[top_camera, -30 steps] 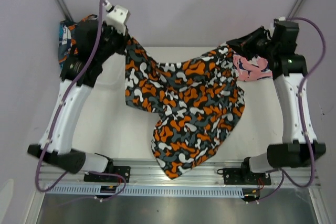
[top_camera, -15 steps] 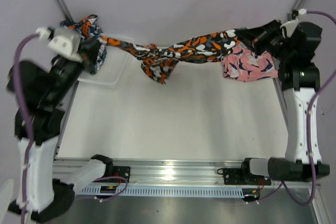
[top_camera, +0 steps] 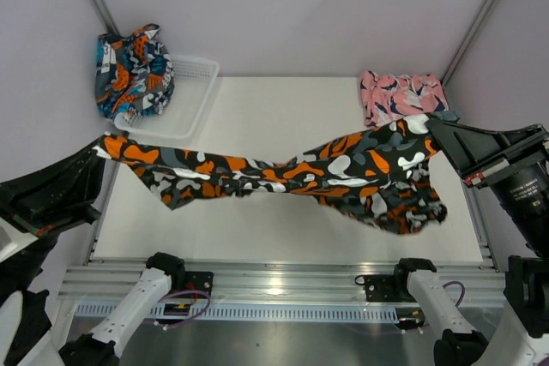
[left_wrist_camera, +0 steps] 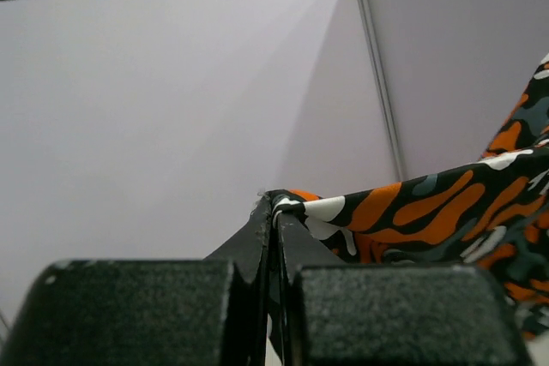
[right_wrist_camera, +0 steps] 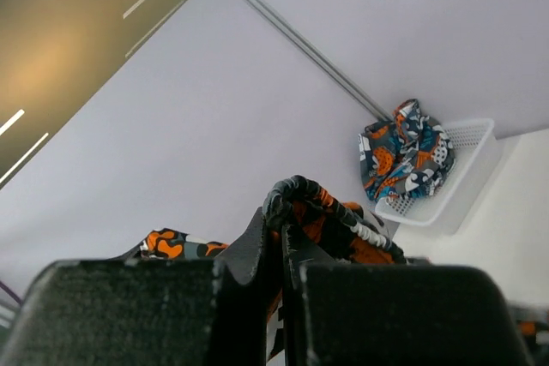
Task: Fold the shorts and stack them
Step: Flatten the shorts out
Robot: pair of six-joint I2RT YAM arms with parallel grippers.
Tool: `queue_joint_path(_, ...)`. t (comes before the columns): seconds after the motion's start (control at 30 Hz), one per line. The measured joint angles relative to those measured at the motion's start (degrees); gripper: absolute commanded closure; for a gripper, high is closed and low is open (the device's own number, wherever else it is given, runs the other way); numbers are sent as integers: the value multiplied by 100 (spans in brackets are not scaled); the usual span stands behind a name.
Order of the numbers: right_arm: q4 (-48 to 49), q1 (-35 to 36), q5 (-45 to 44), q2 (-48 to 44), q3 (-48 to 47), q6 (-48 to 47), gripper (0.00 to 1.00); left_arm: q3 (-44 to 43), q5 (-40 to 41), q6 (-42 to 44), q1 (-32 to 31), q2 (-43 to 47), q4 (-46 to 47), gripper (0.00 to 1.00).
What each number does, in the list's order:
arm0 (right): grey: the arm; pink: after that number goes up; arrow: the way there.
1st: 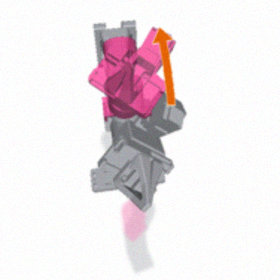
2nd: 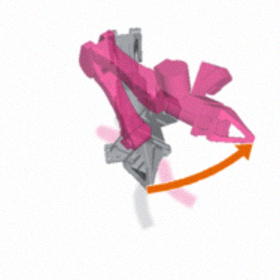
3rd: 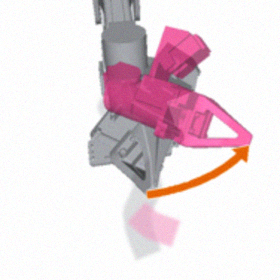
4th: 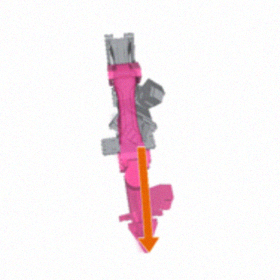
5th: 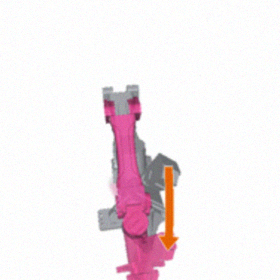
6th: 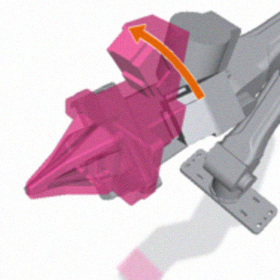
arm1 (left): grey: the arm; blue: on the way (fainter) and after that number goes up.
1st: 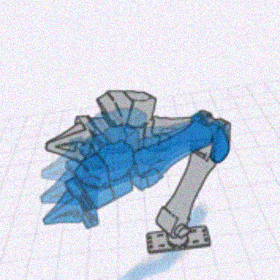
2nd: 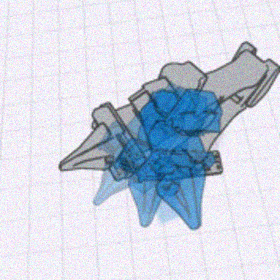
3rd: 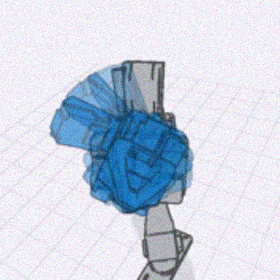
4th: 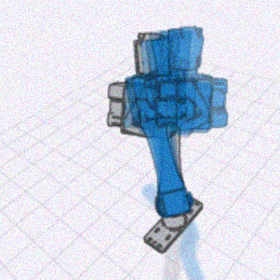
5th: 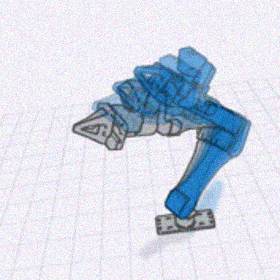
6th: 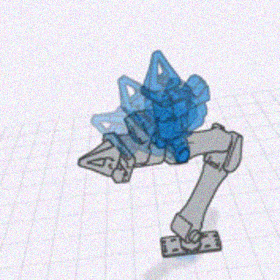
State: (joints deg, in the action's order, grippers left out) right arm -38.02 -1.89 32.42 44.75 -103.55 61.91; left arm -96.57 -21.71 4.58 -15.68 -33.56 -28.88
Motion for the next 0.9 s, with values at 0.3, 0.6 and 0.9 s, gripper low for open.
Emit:
queue_joint_path(0.3, -531, 0, -111, 675, 96, -72, 100, -997, 17, 221, 0, -1685, -81, 100)
queue_joint_path(0.6, 105, 0, -398, 1740, 2632, -284, 100, 1974, 282, 269, 0, -3860, 1241, 100)
queue_joint_path(0.9, 1283, 98, -782, 2938, 4166, -501, 100, 4511, 1209, -260, -136, -4789, 2350, 100)
